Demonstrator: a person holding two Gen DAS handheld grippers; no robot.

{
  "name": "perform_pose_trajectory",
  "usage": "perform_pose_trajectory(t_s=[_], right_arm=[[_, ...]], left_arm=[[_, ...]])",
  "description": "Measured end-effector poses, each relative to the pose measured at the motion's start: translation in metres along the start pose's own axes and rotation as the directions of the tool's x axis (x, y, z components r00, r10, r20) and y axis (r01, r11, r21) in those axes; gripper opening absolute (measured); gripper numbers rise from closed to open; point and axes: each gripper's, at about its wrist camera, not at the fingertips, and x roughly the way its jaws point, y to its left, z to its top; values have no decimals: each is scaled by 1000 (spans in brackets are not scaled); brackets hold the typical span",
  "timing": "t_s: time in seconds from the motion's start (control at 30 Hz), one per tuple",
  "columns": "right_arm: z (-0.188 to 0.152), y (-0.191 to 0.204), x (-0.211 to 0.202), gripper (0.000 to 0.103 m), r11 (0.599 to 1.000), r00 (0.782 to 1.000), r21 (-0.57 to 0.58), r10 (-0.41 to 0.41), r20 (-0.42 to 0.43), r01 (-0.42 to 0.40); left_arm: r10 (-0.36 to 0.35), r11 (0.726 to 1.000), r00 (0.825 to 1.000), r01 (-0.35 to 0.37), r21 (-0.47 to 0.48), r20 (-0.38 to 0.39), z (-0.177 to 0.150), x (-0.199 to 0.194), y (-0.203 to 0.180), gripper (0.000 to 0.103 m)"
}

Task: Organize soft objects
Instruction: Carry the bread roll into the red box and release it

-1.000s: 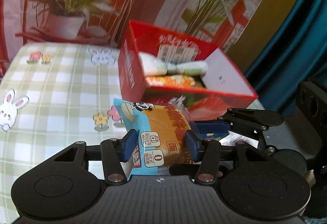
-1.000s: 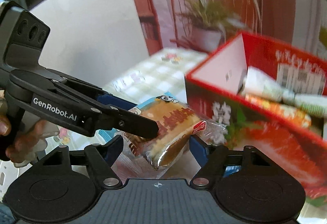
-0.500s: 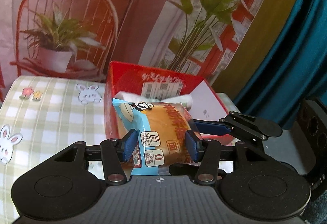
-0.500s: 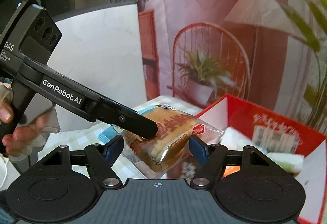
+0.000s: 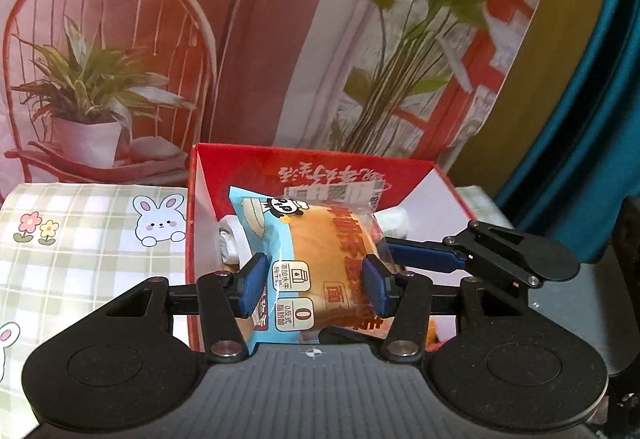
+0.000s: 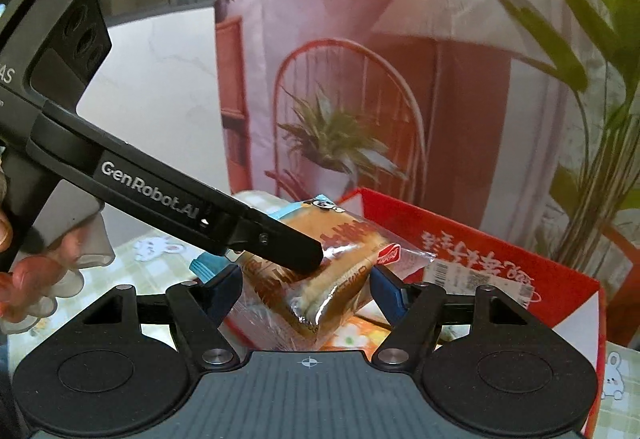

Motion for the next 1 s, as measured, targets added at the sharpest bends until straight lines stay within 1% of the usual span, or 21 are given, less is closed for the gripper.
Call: perform_pose_trajectory(t_s=[0.17,0.33,0.4,0.53,0.63,0.7,0.77,0.83,0.9,1.0], right_arm=[[-8,-13,17,67,999,1000,40,-9,-30,10],[-11,-26,35,66,996,997,91,1,-75,5],[-13,-28,39,65,994,996,113,12,-89,-2],[-18,-28,44,65,992,994,130,15,-112,0],[-18,-28,44,65,991,992,136,1,-124,16],[-18,-27,40,65,990,992,135,-20,-124,37],[-18,-25,32,66,989,991,128,-52,-120,68],[-18,-24,22,70,987,990,129,-86,-112,101],[-20,-24,9,74,982,988,139,-116,-98,129],[-24,-23,-13,75,974,986,162,-147,-75,157]], left_arm=[[32,999,998,-30,44,-47,2,22,-3,54],[39,999,996,-36,38,-78,-1,35,4,54],[53,998,995,-49,46,-81,-2,37,6,54],[84,994,994,-79,69,-69,-3,36,6,56],[95,992,994,-91,84,-46,-4,27,3,56],[109,989,994,-106,103,-24,-5,19,-1,60],[130,984,991,-129,119,-2,-9,9,-5,63],[150,982,988,-152,116,21,-13,-2,-8,67],[155,982,987,-158,101,42,-16,-14,-10,68],[153,985,986,-158,69,68,-26,-32,-13,69]])
